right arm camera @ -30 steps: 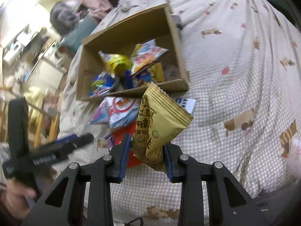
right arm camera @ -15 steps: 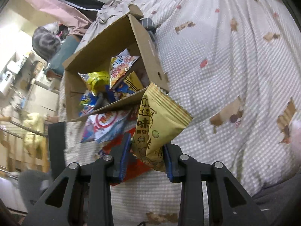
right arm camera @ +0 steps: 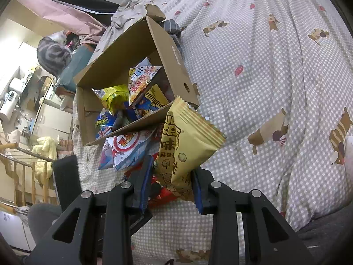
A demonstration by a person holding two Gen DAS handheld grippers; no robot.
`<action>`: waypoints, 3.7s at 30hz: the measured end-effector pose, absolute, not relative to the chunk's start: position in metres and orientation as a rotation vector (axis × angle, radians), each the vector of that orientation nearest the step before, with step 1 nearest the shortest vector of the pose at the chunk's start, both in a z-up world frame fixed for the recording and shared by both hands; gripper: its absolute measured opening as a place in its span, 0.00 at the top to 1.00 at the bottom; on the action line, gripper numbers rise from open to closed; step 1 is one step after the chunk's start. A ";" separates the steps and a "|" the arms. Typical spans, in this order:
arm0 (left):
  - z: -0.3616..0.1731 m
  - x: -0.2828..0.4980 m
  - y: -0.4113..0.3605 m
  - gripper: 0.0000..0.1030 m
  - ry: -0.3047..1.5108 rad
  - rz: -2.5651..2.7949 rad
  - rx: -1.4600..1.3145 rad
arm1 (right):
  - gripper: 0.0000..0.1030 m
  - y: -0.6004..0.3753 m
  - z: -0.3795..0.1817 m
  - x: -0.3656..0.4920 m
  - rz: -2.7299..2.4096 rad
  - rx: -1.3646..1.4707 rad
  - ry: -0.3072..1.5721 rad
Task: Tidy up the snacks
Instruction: 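Grasp the red snack bag with left gripper while right grasps beige packet, then carry both snacks over the box and open both grippers inside, then withdraw both grippers from the box toward the remaining snacks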
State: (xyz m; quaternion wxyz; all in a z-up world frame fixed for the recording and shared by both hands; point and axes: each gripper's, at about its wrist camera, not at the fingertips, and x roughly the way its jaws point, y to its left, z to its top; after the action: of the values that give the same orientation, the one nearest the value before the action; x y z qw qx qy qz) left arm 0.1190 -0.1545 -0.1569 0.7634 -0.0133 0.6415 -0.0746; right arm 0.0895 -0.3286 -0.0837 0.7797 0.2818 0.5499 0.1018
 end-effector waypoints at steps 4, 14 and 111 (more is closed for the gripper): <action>-0.142 0.107 -0.140 0.85 1.378 -0.195 -0.035 | 0.67 -0.328 -0.083 0.090 0.218 0.607 1.187; -0.101 0.087 -0.102 0.89 1.341 -0.254 -0.022 | 0.67 -0.326 -0.079 0.083 0.227 0.607 1.172; -0.043 0.227 -0.028 0.23 0.887 -0.041 0.037 | 0.17 -0.288 -0.058 0.190 0.293 0.319 0.893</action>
State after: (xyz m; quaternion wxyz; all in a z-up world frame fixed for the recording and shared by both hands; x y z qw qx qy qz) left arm 0.2270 -0.0285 -0.0432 0.9030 0.0179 0.4289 -0.0199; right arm 0.1900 -0.2876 -0.0580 0.8794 0.1528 0.4285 0.1403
